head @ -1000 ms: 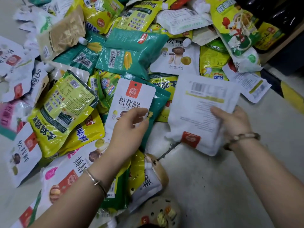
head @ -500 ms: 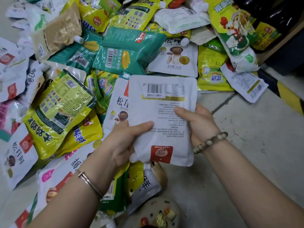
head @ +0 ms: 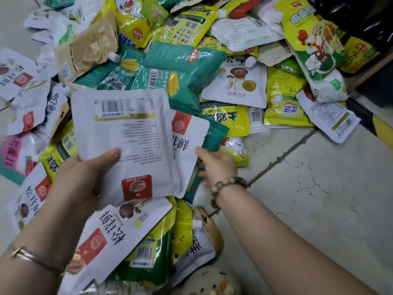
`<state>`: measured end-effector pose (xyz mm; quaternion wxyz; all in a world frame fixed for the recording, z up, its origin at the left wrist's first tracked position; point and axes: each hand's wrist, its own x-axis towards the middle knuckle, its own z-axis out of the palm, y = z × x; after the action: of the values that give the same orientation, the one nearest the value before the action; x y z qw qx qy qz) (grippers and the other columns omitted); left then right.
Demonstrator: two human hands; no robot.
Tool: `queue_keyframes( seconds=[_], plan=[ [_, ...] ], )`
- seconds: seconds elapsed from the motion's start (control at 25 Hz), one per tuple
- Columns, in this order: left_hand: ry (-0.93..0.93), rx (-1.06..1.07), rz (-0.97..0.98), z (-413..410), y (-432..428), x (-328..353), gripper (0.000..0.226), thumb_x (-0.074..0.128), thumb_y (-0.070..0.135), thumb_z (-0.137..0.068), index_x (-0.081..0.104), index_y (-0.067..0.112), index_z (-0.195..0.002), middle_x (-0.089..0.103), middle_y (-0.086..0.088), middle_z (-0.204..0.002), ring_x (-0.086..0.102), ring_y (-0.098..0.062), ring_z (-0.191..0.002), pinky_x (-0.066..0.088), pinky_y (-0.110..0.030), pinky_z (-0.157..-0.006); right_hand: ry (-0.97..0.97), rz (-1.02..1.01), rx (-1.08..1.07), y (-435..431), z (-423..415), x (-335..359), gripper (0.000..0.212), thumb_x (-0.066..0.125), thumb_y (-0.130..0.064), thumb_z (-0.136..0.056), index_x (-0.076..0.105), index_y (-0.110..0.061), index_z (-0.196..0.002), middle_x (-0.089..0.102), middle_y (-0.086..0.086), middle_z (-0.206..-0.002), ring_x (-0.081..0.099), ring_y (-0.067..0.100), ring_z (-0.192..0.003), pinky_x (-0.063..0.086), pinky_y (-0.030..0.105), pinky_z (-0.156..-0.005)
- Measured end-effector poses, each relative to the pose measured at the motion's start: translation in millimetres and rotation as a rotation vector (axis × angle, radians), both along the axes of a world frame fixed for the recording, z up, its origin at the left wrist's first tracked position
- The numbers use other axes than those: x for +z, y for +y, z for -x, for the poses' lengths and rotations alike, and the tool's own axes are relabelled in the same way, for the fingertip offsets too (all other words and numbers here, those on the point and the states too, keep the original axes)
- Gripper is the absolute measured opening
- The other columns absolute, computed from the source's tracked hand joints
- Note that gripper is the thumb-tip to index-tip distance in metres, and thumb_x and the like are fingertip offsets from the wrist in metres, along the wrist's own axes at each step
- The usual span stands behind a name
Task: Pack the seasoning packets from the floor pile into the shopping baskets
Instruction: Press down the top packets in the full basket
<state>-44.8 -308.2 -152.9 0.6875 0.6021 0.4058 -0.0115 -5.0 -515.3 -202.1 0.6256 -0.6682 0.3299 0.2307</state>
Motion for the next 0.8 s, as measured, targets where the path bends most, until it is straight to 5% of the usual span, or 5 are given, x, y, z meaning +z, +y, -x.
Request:
queue_keyframes(
  seconds=[0.28,0.48,0.68,0.8],
  plan=[
    [0.049,0.023,-0.056,7,14,-8,0.033,0.072,0.013,-0.077,0.067,0.014,-0.109,0.075,-0.004,-0.091,0.073,-0.024,-0.075,0.055,-0.038,-0.055,-0.111,0.080,-0.001,35,-3,-6,0.015,0.074,-0.029,-0.076,0.063,-0.019,-0.081,0.070,-0.001,-0.091,0.059,0.014,-0.073,0.045,0.024,-0.066],
    [0.035,0.001,-0.046,2,1,-6,0.020,0.070,0.010,-0.079,0.067,0.013,-0.099,0.075,-0.002,-0.084,0.072,-0.021,-0.069,0.054,-0.032,-0.048,-0.296,-0.069,-0.274,-2,-6,-4,0.015,0.068,-0.003,-0.080,0.063,-0.011,-0.091,0.068,0.001,-0.089,0.064,0.005,-0.067,0.052,0.015,-0.056],
    [-0.019,-0.139,0.018,-19,-42,-3,0.018,0.067,0.008,-0.080,0.067,0.012,-0.098,0.075,-0.003,-0.083,0.072,-0.020,-0.069,0.054,-0.030,-0.049,-0.387,-0.036,-0.343,-84,-9,0,0.023,0.065,0.001,-0.081,0.061,-0.009,-0.101,0.069,0.011,-0.102,0.067,0.026,-0.092,0.054,0.044,-0.084],
    [-0.063,-0.257,0.083,-37,-83,-2,0.023,0.069,0.008,-0.073,0.069,0.013,-0.095,0.075,-0.003,-0.086,0.073,-0.020,-0.074,0.056,-0.030,-0.053,-0.460,-0.049,-0.400,-139,-4,16,0.026,0.063,0.003,-0.082,0.060,-0.006,-0.107,0.072,0.006,-0.098,0.068,0.024,-0.091,0.055,0.041,-0.079]
  ],
)
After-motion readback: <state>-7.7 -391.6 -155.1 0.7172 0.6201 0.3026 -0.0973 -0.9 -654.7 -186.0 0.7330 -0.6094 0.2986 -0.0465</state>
